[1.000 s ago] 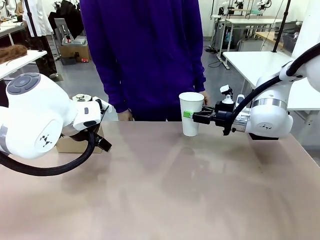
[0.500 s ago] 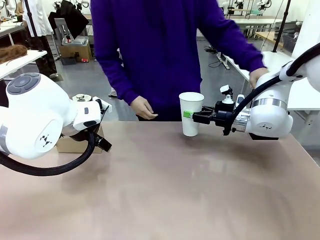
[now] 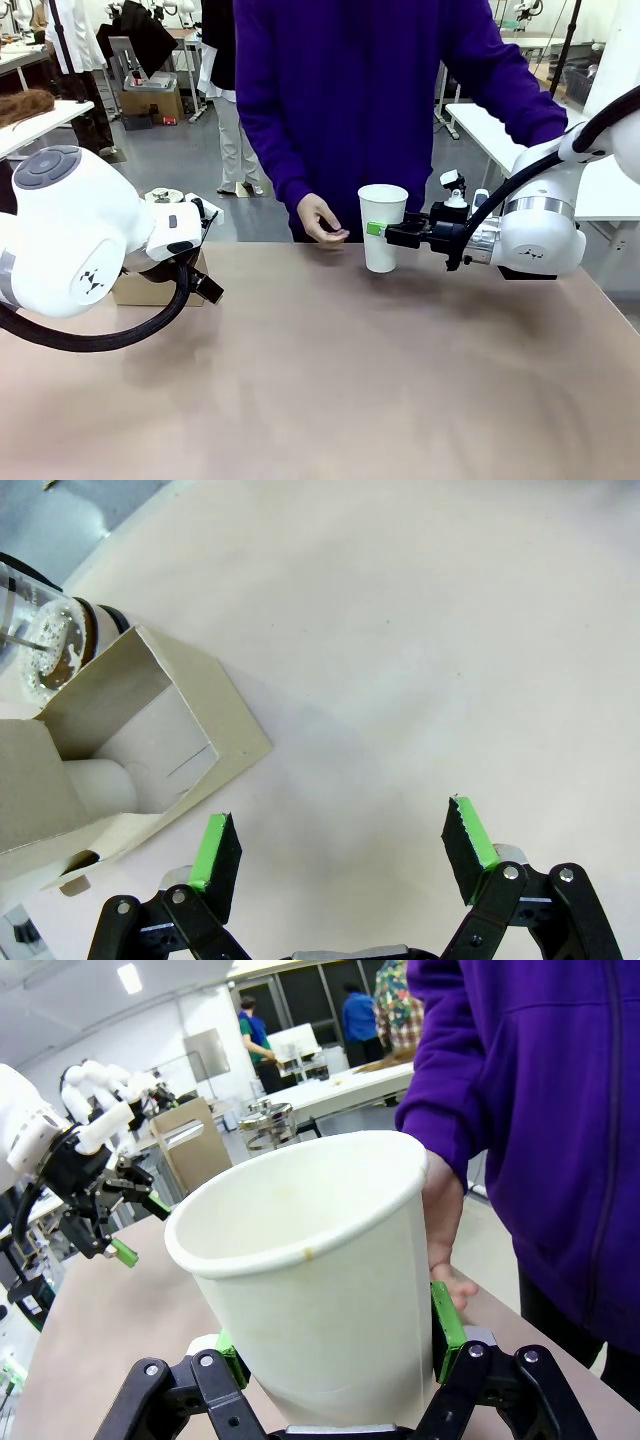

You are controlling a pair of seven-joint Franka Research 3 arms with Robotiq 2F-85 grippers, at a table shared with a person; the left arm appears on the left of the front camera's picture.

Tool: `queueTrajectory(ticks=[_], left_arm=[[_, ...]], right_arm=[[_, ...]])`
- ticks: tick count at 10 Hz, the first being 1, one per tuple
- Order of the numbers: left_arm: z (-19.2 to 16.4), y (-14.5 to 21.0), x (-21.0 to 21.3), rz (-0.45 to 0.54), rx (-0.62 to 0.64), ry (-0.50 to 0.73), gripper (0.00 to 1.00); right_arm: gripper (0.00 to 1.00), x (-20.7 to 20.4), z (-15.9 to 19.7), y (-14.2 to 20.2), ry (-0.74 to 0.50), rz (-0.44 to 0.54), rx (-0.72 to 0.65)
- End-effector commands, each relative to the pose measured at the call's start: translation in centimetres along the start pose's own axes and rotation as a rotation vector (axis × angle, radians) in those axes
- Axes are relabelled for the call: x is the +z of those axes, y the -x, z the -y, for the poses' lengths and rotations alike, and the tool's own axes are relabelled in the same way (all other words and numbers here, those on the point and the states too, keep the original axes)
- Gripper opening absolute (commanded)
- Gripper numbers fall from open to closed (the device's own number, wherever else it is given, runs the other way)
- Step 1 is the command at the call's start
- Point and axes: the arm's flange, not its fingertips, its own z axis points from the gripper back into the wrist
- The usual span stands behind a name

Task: Pour a drink into a cup and package it in a carrier.
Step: When a person places the Paper Cup Lid on the 600 ml Paper Cup , lift the 600 ml Paper Cup.

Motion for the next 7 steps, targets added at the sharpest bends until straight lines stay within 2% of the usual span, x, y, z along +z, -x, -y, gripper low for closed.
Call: queueTrajectory(ticks=[1,7], left_arm=[[-0.03,0.02,0.04,0.001,0.001,0.002,1.0],[-0.03,0.02,0.04,0.001,0.001,0.002,1.0]], right_arm=[[0.8,-0.19,-0.22,-0.3,0.013,-0.004,0.005],[0.8,-0.19,-0.22,-0.3,0.013,-0.004,0.005]])
